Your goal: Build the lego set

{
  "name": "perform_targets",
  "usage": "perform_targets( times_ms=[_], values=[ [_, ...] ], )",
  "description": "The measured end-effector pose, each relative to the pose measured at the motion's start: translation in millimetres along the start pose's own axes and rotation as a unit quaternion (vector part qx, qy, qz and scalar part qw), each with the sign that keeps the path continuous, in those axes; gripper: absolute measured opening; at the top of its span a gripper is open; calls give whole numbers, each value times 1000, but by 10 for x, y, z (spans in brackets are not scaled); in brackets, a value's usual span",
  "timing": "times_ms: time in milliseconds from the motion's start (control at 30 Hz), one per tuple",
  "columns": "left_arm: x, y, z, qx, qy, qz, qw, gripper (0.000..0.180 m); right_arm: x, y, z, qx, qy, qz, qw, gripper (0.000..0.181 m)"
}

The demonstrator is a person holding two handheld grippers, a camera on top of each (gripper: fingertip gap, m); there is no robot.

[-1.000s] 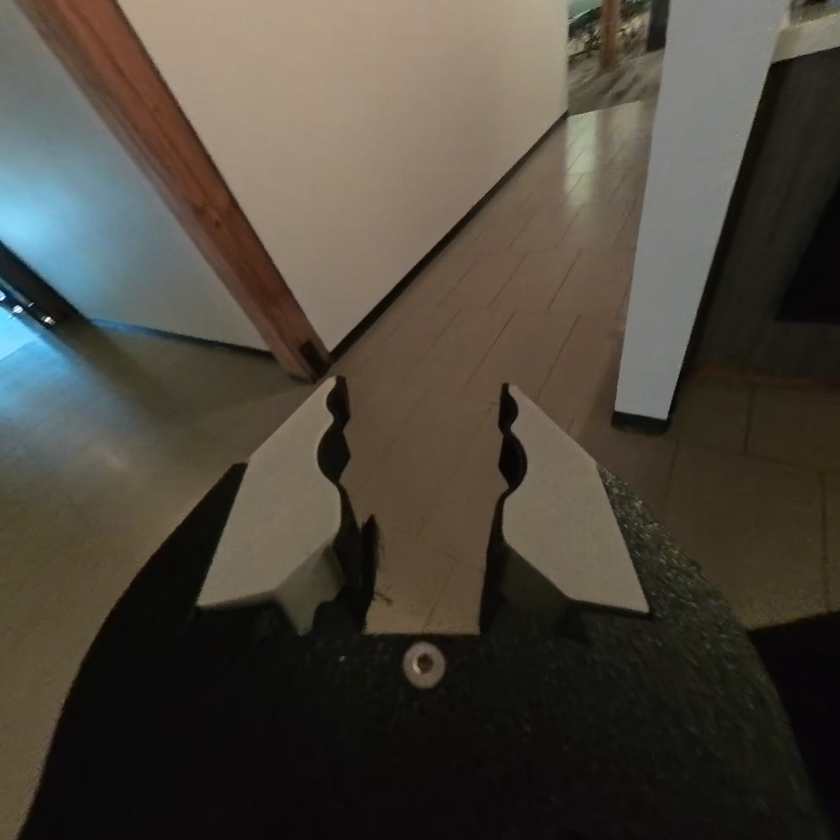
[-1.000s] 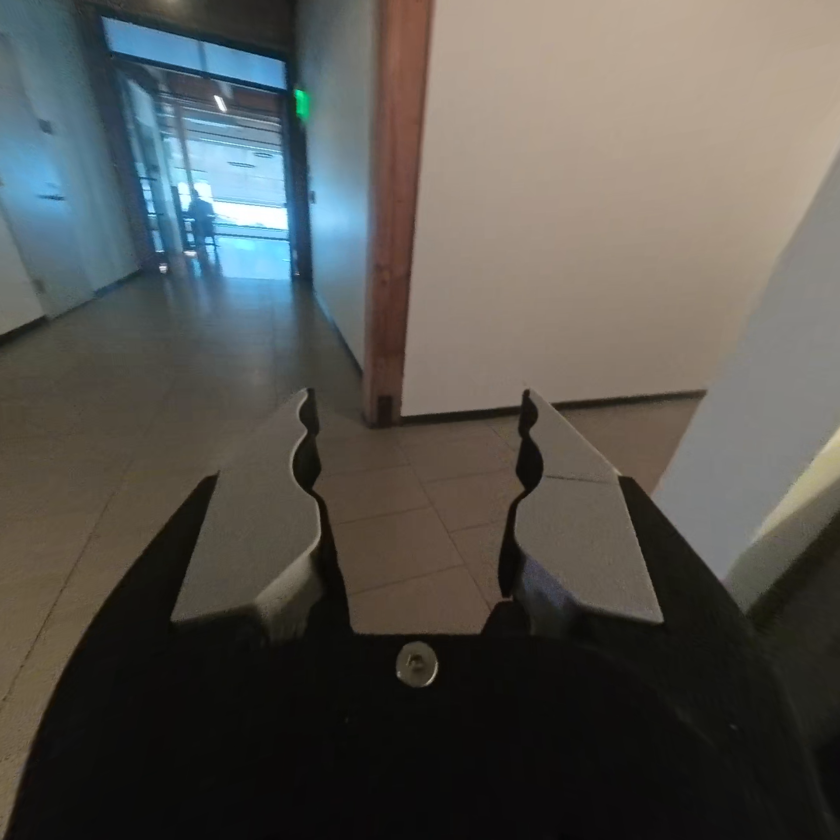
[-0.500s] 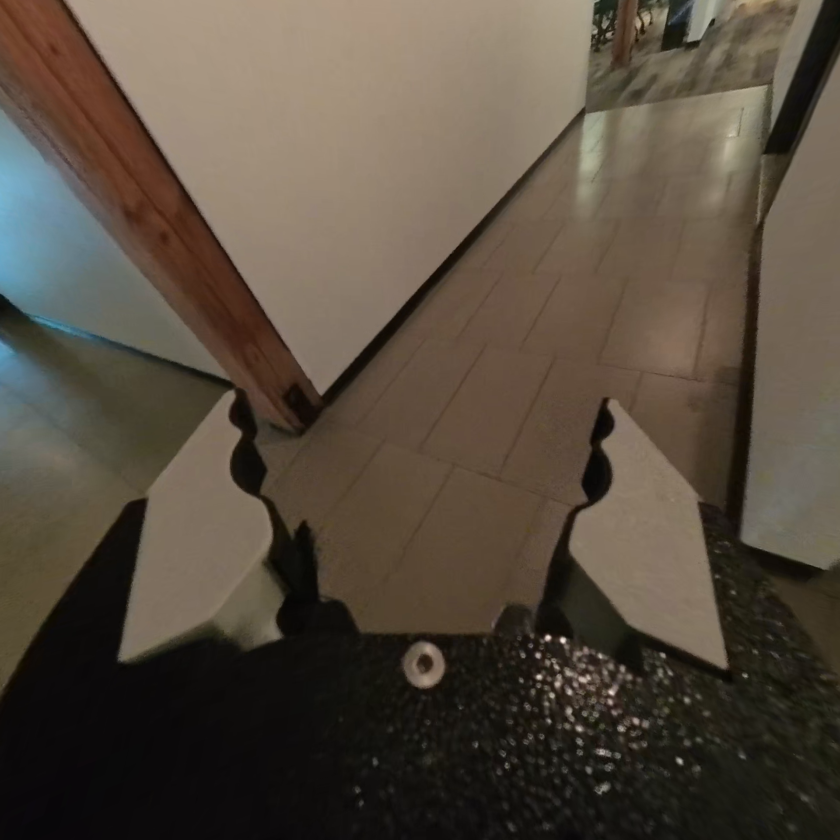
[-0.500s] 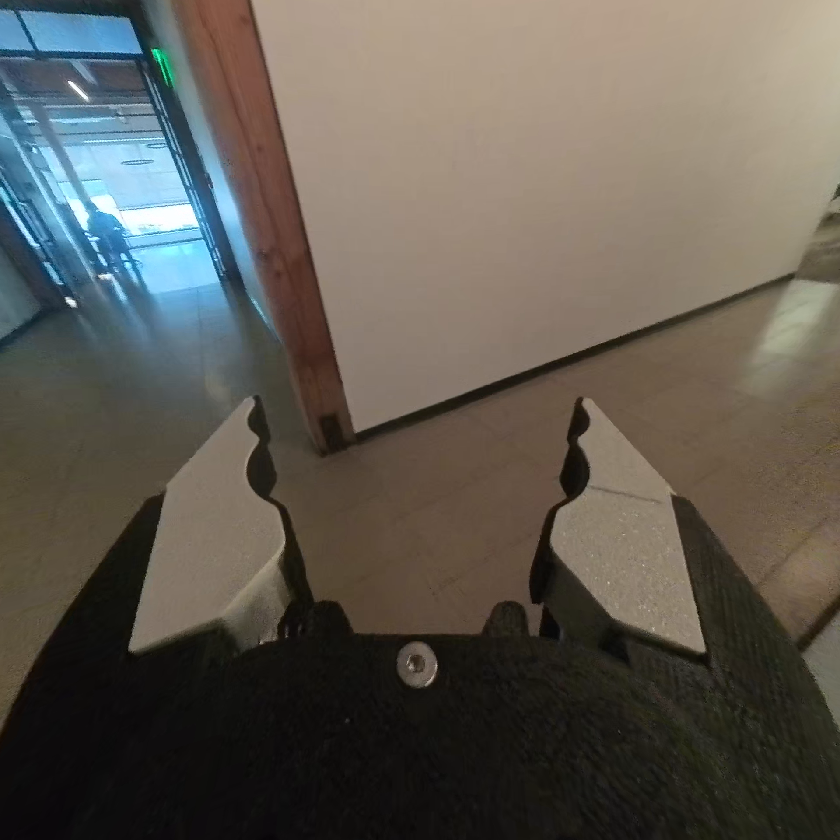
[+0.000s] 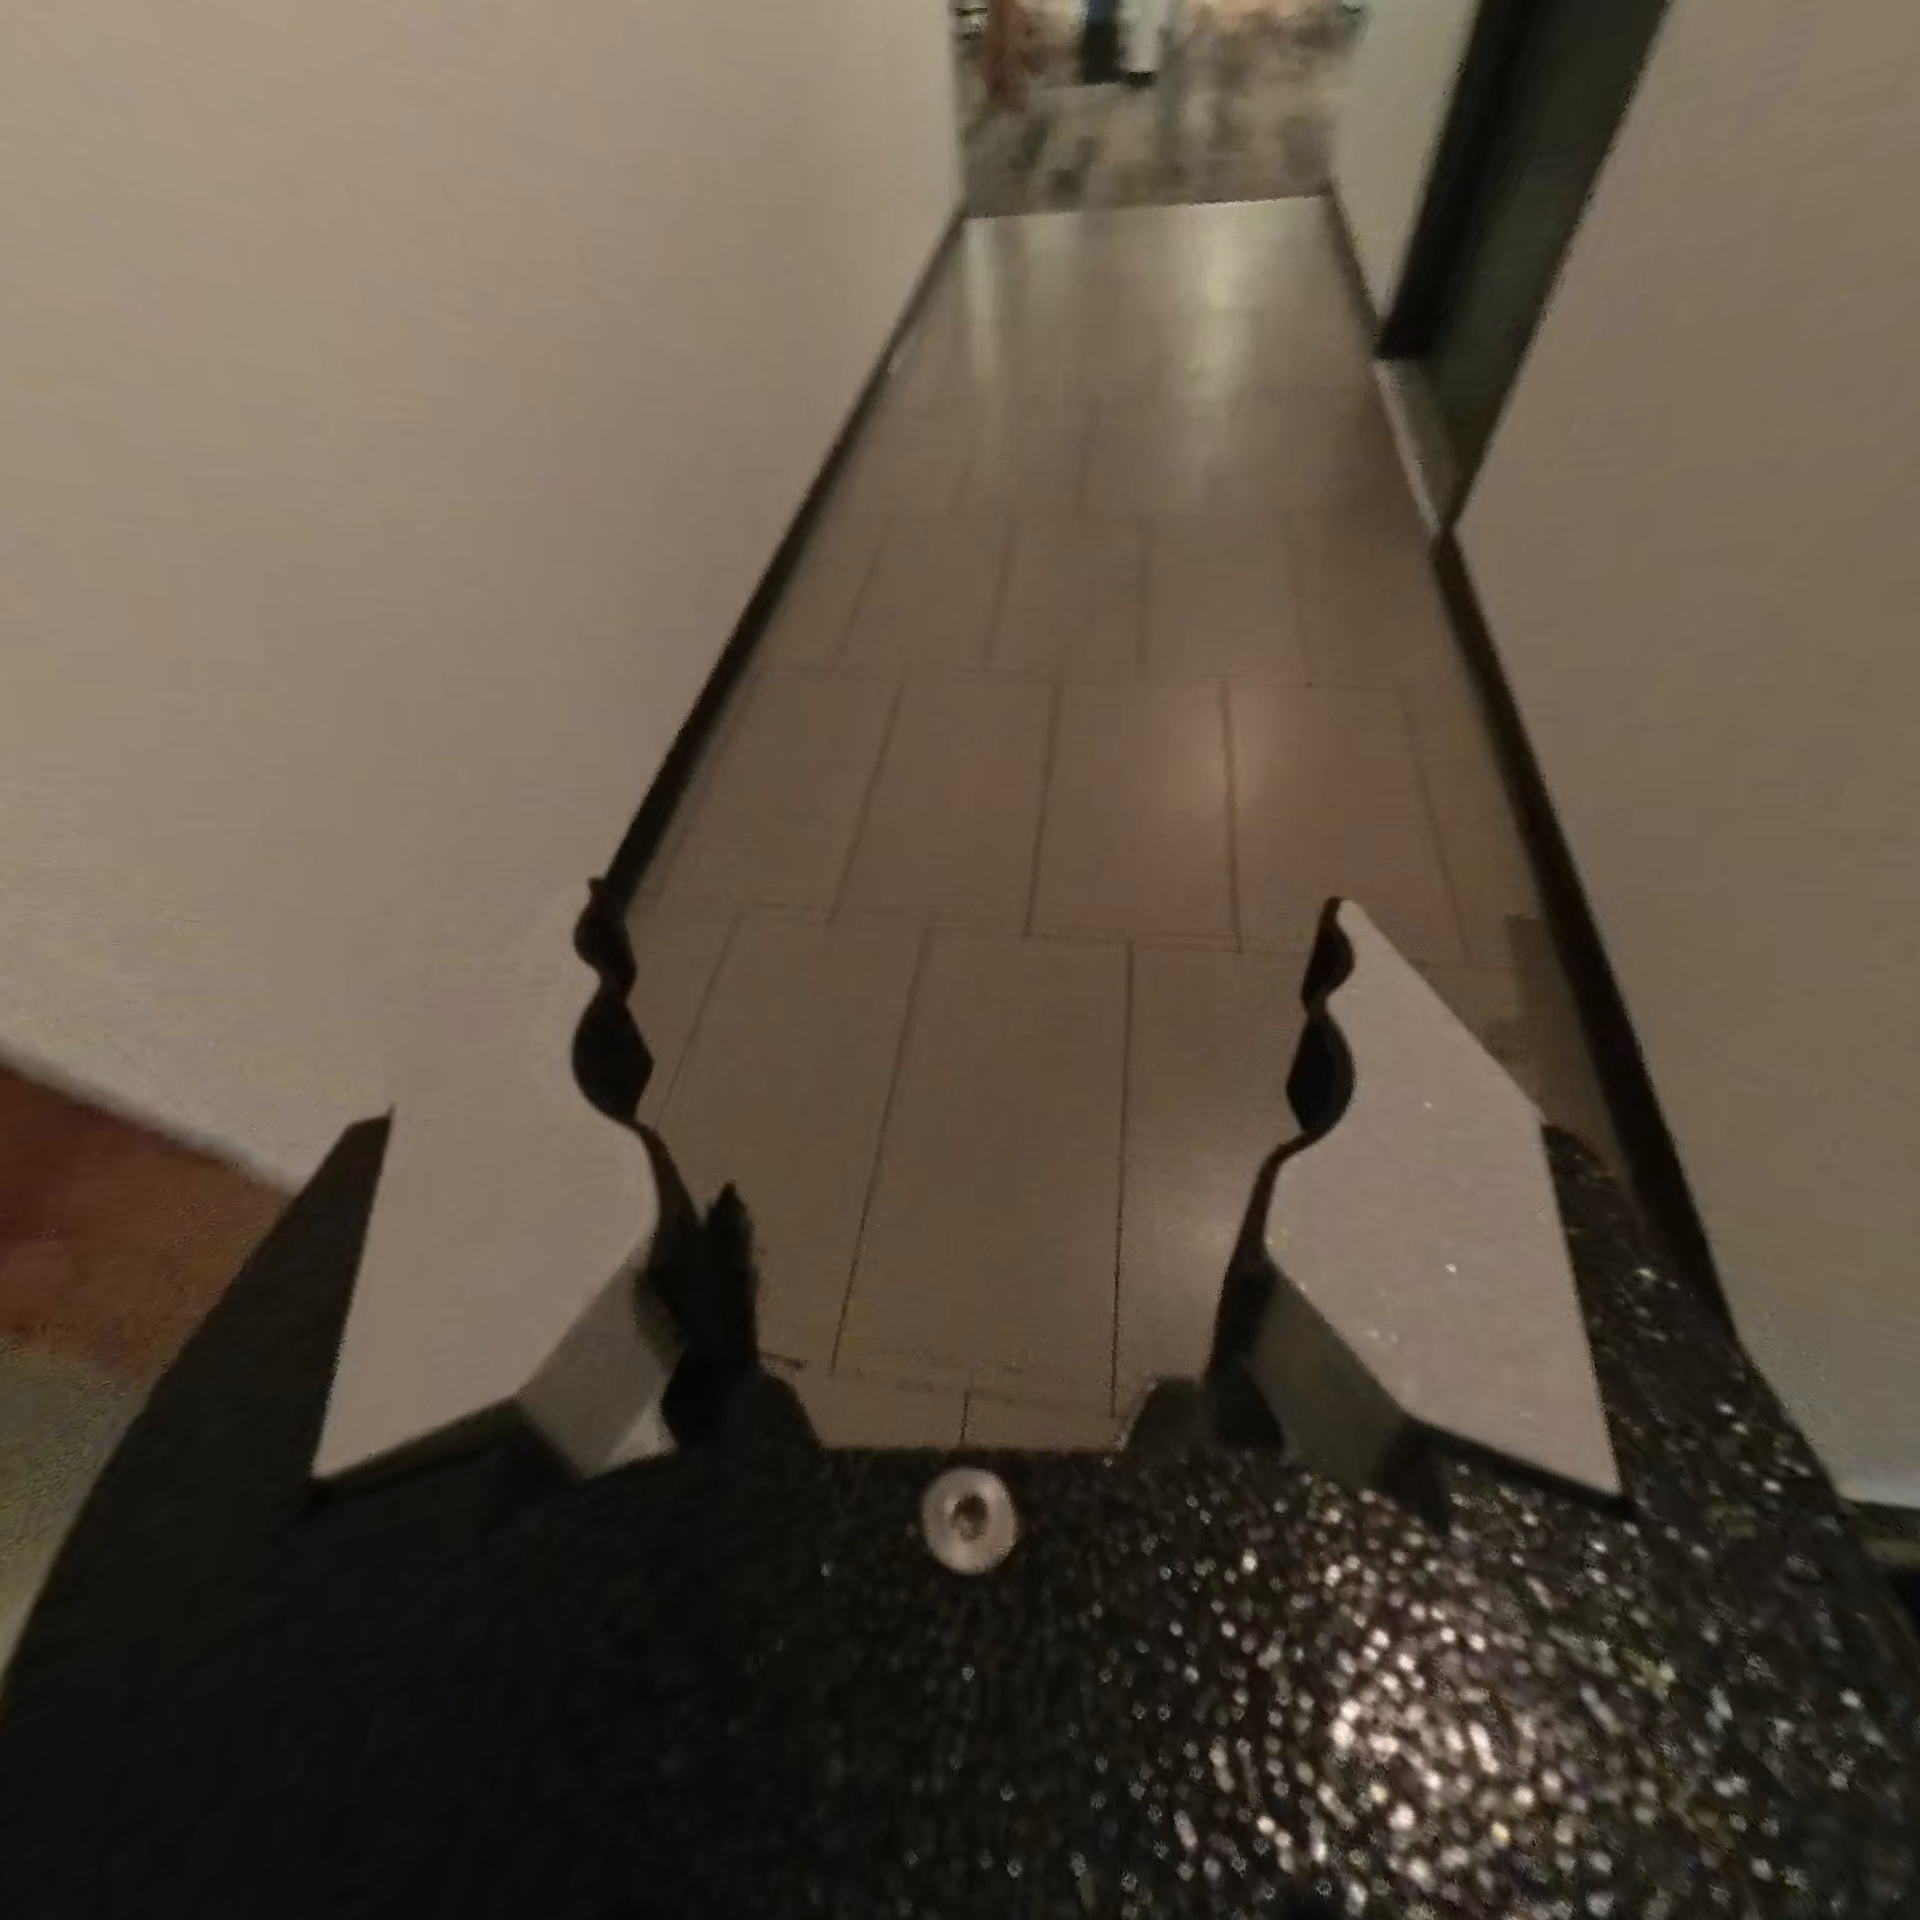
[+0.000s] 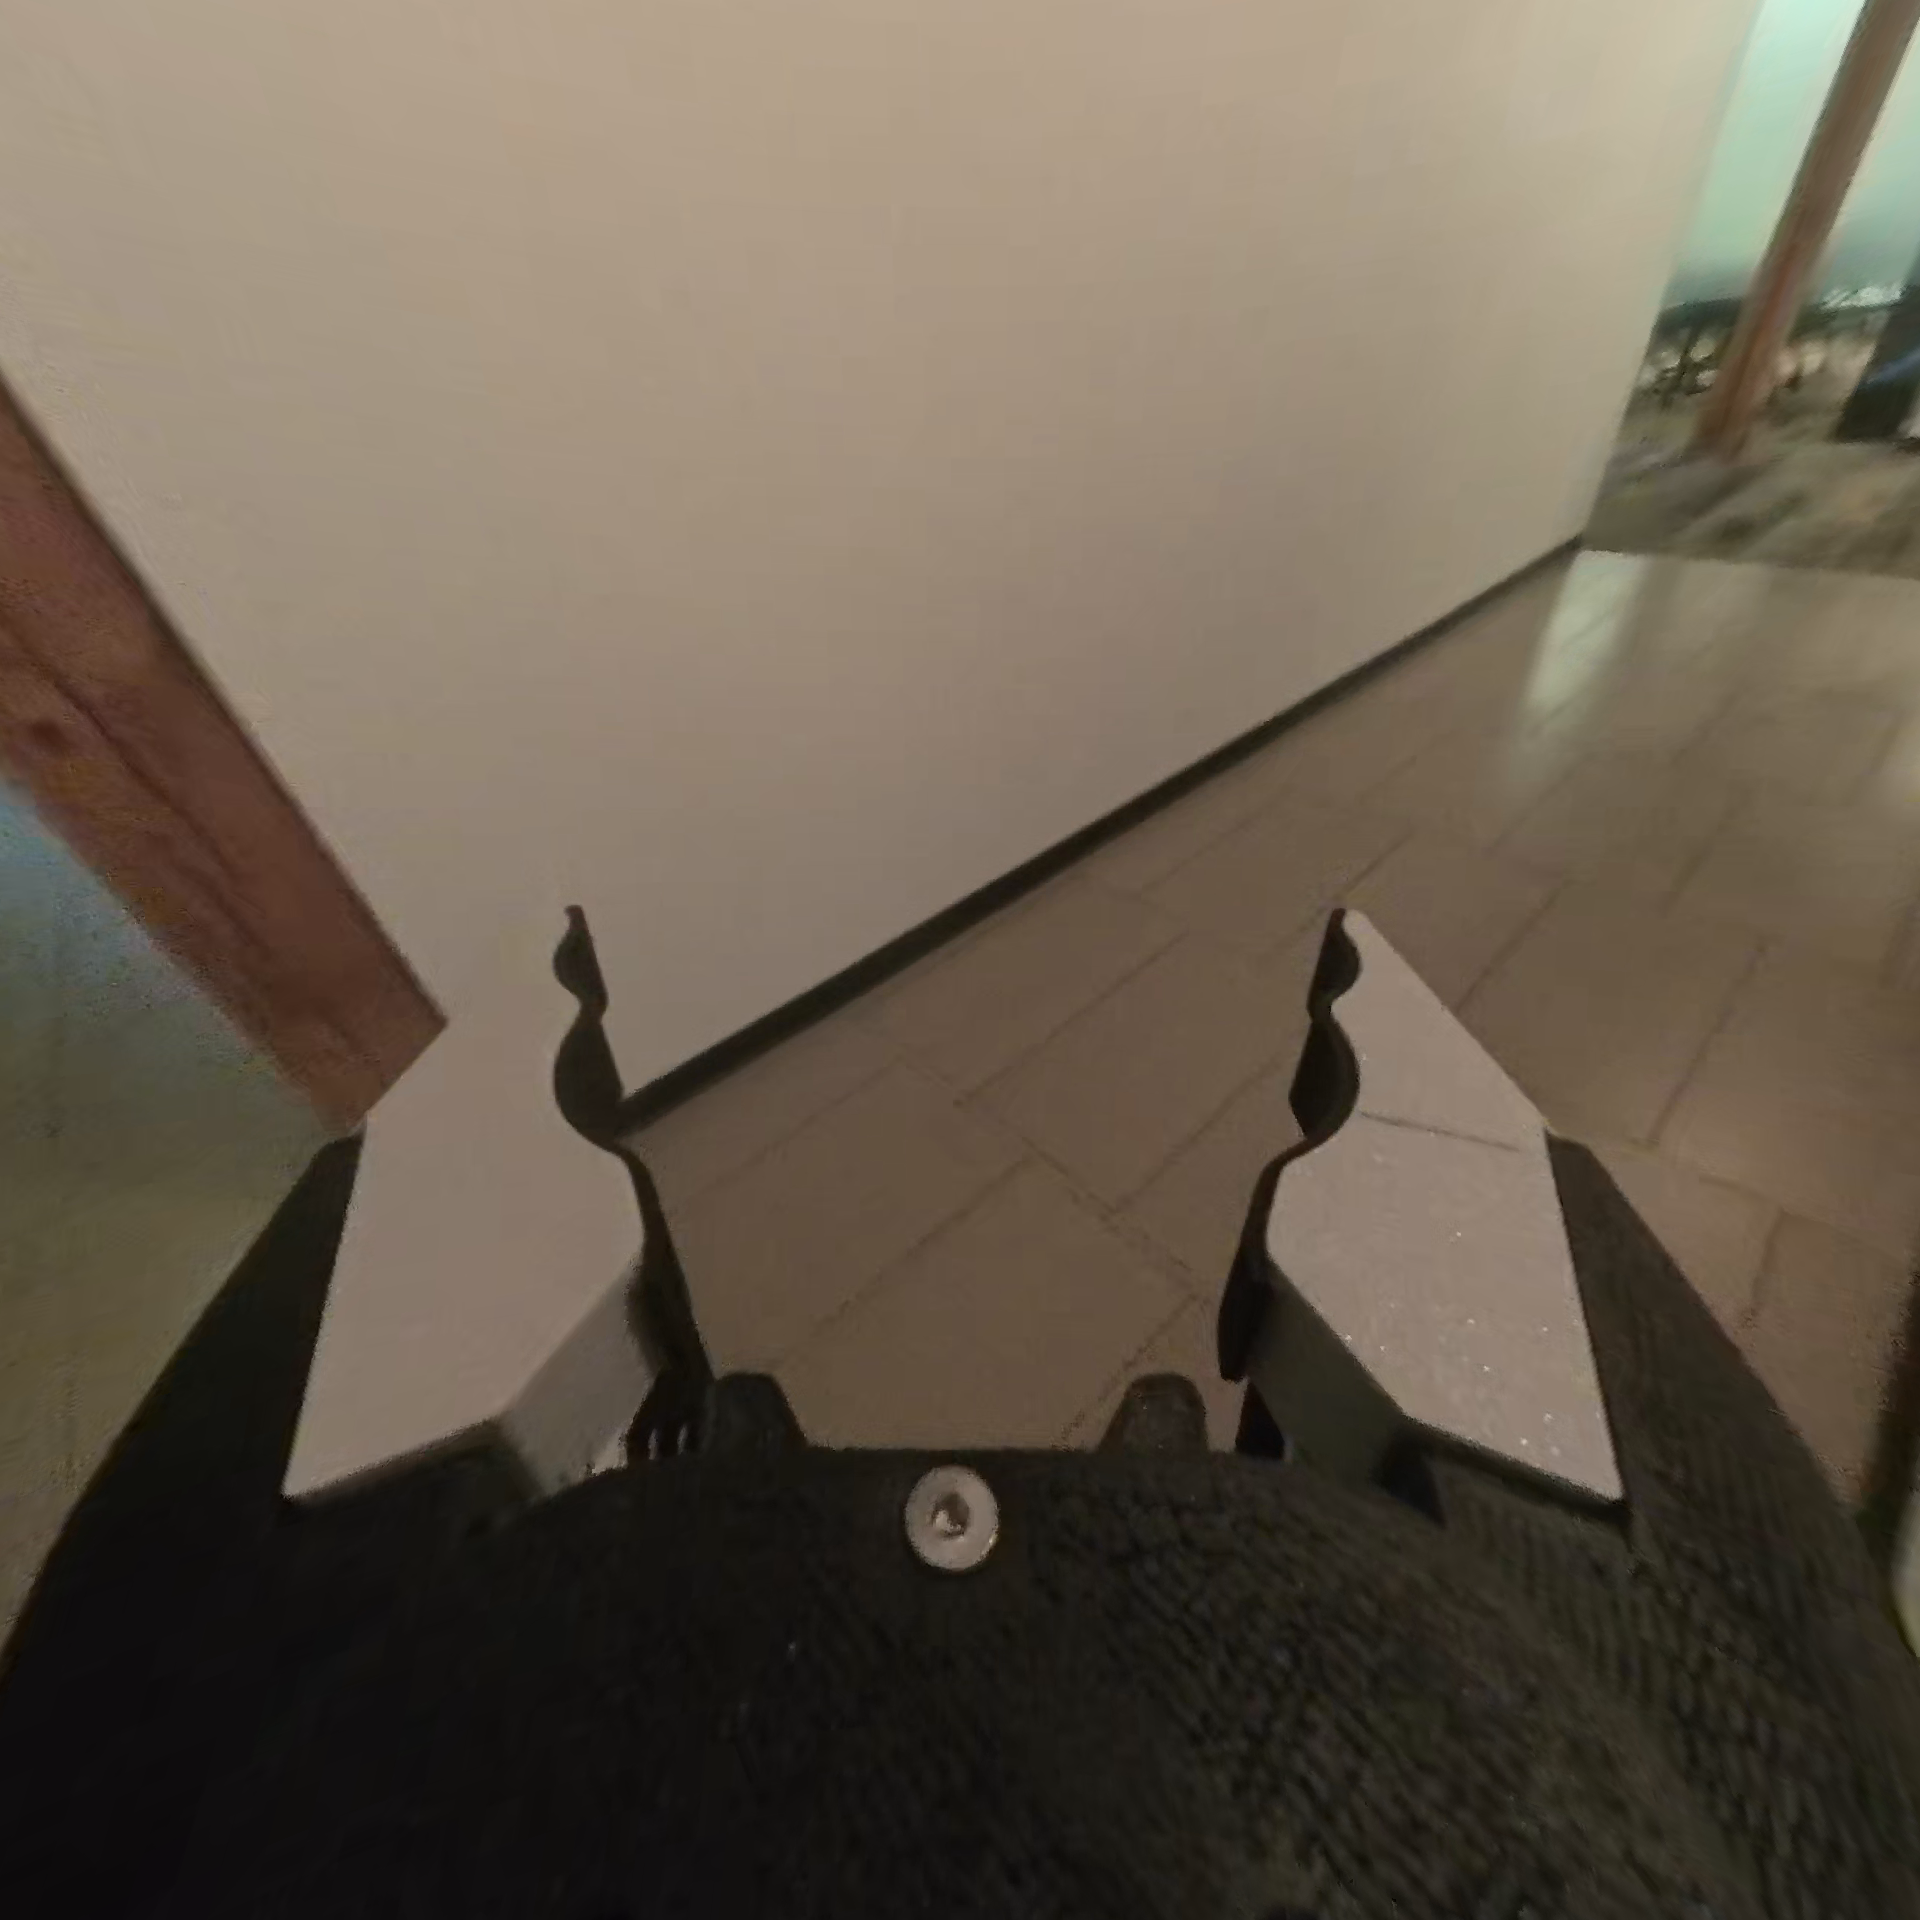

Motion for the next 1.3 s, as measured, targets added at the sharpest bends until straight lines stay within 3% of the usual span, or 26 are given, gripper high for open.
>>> perform_targets(
  times_ms=[200,333,400,567,700,867,1100,1200,1300],
  values=[
    [1638,189,-1720,-59,-67,-110,990,98,467,-1206,-823,-140,6,8,990,119],
    [2535,240,-3025,-46,-108,-126,985,73,531,-2319,-1322,-287,48,43,956,83],
    [2932,280,-3651,-31,-122,-107,986,64,567,-2870,-1684,-332,77,48,939,74],
    [3819,394,-5102,15,-81,-104,991,32,1045,-4132,-2794,-364,111,18,925,62],
    [4574,604,-6151,41,-65,-130,989,6,1710,-5040,-3799,-352,90,5,932,44],
    [5305,1028,-7516,67,-47,-72,994,4,2324,-6316,-5048,-368,51,-29,928,35],
    [6638,1171,-9720,78,-19,-77,994,5,2647,-8127,-6392,-424,67,-121,895,24],
    [7625,950,-10601,42,-68,-77,994,10,3167,-8791,-6834,-410,21,-116,905,26],
    [8562,592,-11605,6,-80,-84,993,13,3509,-9532,-7178,-433,28,-102,895,31]
  ],
)
Point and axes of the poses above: each gripper's, where its closed fingertips meet, z back along the fingers, x out of its top, y = z × x across the jaws, the point moved 1 cm from there along z, back along the fingers, and after that the axes turned 15 degrees about y, right-handed, at the moved point
